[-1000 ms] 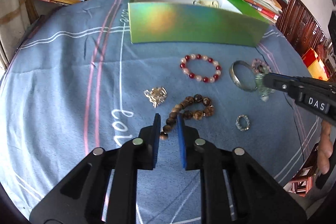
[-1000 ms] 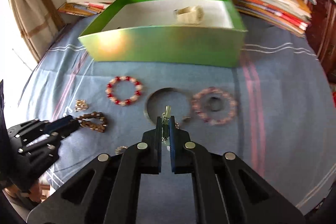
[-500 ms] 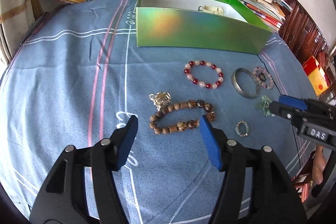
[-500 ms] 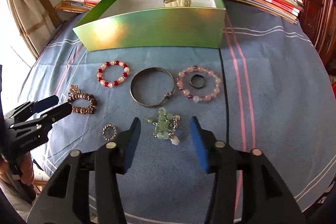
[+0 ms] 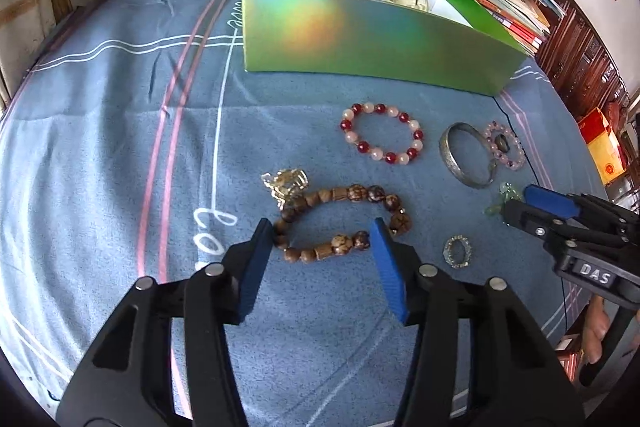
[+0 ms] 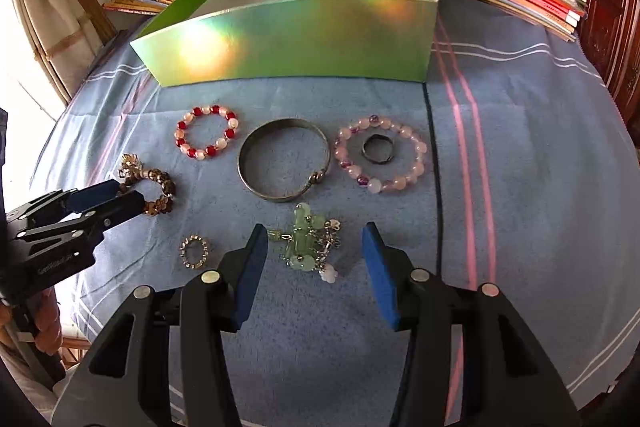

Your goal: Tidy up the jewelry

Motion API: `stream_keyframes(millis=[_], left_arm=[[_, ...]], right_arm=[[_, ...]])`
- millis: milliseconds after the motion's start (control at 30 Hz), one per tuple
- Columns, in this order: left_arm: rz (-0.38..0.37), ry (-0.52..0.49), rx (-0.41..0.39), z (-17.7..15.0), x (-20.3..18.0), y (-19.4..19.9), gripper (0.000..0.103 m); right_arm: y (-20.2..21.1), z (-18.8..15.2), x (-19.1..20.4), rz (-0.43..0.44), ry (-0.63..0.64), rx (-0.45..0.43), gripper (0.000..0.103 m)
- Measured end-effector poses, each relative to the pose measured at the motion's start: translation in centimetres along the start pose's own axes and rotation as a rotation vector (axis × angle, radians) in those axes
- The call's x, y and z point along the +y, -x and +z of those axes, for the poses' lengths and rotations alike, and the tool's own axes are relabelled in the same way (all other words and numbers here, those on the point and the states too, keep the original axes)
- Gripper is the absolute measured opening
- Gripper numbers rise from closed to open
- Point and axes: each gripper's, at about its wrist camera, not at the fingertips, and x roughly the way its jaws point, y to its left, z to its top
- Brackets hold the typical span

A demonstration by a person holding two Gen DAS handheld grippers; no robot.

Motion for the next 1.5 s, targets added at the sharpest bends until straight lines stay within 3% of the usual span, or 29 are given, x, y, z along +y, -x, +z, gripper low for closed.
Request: stream_keyframes(millis=[200,400,533,667,700,733,800,900,967,1233,1333,1400,1467,1500], left_arm=[[-0.016,0.048,0.003,0.4,1.1,-0.1,0.051],[0.037,0.035,0.003,0.6,1.0,-0.3,0.032],[0.087,0.002,-0.002,0.6,0.2,-0.5,0.030],[0.137,-0.037,-0.008,0.3,-0.6,-0.6,0.030],[0.141,-0.040,-0.009,0.3,-0.7,-0.7,0.028],[0.136,-0.040,-0.009,0.3,-0.8,-0.6,0.022],[0.123,-0.039,-0.005,0.2,-0.8,-0.6,0.008],[0.104,-0.034,0.002,0.2,-0.9,-0.6,0.008],[0.082,-0.024,0.008,0.1,-0.9,-0.3,0.008],[0.065,-0.039,-0.111,1.5,-1.4,4.0,0.008],[0.061,-0.040,-0.115,1.5,-1.5,4.0,0.008],[0.053,-0.039,-0.098,1.4,-1.5,3.6,0.008],[0.045,-0.036,-0.086,1.1,-1.5,3.3,0.008],[0.044,-0.035,-0.081,1.0,-1.5,3.2,0.008]], right_arm=[[0.0,0.1,0.2,-0.004,0.015,-0.006,0.049],[-0.2,0.2,0.1,-0.013,0.018,-0.008,0.049],[-0.3,0.2,0.4,-0.039,0.033,-0.021,0.049],[-0.3,0.3,0.9,-0.013,0.049,-0.021,0.029],[-0.3,0.3,1.1,-0.019,0.057,-0.023,0.027],[-0.3,0.3,1.3,-0.015,0.066,-0.022,0.018],[-0.4,0.3,1.5,-0.005,0.068,-0.015,0.017],[-0.1,0.3,1.4,0.012,0.061,-0.017,0.015],[0.5,0.3,1.2,0.025,0.057,-0.031,0.007],[5.0,1.9,0.1,0.028,0.041,-0.165,0.003],[5.2,1.9,-0.5,0.001,0.026,-0.168,0.003],[4.5,1.5,-1.0,-0.006,0.019,-0.132,0.010],[3.5,0.8,-1.3,0.001,0.022,-0.079,0.041],[3.1,0.4,-1.3,0.001,0.026,-0.058,0.049]])
